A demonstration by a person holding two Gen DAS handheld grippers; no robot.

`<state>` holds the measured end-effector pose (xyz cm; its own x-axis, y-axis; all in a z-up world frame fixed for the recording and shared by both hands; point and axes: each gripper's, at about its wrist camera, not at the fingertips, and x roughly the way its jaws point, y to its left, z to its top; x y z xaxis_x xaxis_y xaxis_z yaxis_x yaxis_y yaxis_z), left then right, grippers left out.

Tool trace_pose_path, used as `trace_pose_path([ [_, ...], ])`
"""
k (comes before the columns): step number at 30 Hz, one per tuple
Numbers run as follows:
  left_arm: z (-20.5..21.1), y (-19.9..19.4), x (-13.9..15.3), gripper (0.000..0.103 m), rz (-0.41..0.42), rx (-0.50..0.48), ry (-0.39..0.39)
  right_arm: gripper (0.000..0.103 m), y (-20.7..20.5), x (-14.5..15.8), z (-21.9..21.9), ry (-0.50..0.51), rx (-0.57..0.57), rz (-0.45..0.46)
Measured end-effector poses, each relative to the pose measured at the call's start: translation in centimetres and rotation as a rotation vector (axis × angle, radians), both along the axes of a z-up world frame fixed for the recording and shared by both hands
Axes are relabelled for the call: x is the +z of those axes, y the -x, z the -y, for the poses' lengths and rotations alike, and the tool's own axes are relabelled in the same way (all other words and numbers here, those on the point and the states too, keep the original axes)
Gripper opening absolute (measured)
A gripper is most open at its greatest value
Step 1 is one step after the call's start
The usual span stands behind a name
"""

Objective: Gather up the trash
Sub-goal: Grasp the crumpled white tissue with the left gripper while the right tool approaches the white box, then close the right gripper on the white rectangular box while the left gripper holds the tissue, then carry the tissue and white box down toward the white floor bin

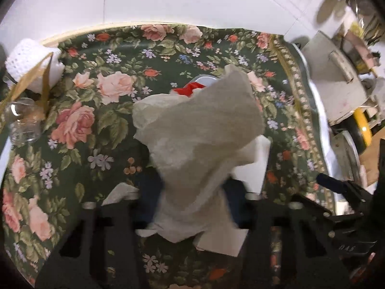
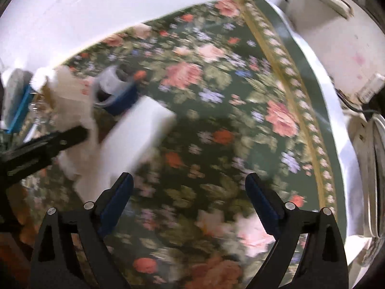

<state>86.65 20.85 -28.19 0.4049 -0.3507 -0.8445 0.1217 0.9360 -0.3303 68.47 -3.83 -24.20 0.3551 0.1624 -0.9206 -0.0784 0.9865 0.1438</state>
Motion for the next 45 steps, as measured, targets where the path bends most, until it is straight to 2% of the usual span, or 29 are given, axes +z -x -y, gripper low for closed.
trace_pose_path([
  [2,-0.9,0.4,0.3,0.014,0.003,0.005,0.015,0.093,-0.3,0.1,-1.7,-0.014,0.025,0.006],
  [3,-1.3,0.6,0.6,0.01,0.011,0.01,0.009,0.093,-0.5,0.1,-2.7,-0.016,0.045,0.007],
  [7,-3.6,2.6,2.4,0.008,0.056,0.055,-0.021,0.093,-2.2,-1.3,-7.2,-0.028,0.099,-0.002],
  [11,-5.9,4.7,4.6,0.008,0.122,0.108,-0.114,0.093,-2.5,-2.1,-10.1,-0.008,0.122,-0.013],
  [16,-7.4,6.4,6.5,0.008,0.168,0.131,-0.176,0.093,-2.3,-3.1,-11.4,0.09,0.087,-0.015],
  [20,-7.5,6.7,6.9,0.008,0.18,0.136,-0.172,0.091,-2.1,-3.7,-10.4,0.157,0.076,-0.016],
  [23,-6.9,6.5,6.7,0.008,0.177,0.132,-0.162,0.089,-1.5,-4.1,-7.9,0.179,0.033,-0.03],
  [26,-5.8,6.3,6.4,0.008,0.173,0.121,-0.161,0.078,-1.3,-4.2,-4.9,0.123,-0.02,-0.036],
  [30,-4.3,6.1,6.5,0.008,0.171,0.103,-0.163,0.049,-1.2,-3.7,-2.7,0.107,-0.034,-0.004],
  [35,-1.9,6.3,7.4,0.008,0.185,0.098,-0.169,0.048,-1.0,-3.0,-1.0,0.089,-0.009,0.037],
  [40,0.6,7.5,9.0,0.008,0.199,0.118,-0.16,0.048,0.4,0.4,1.4,0.033,0.036,0.117],
  [45,3.8,10.2,11.6,0.008,0.26,0.183,-0.163,0.048,1.9,4.7,3.9,-0.013,0.106,0.227],
])
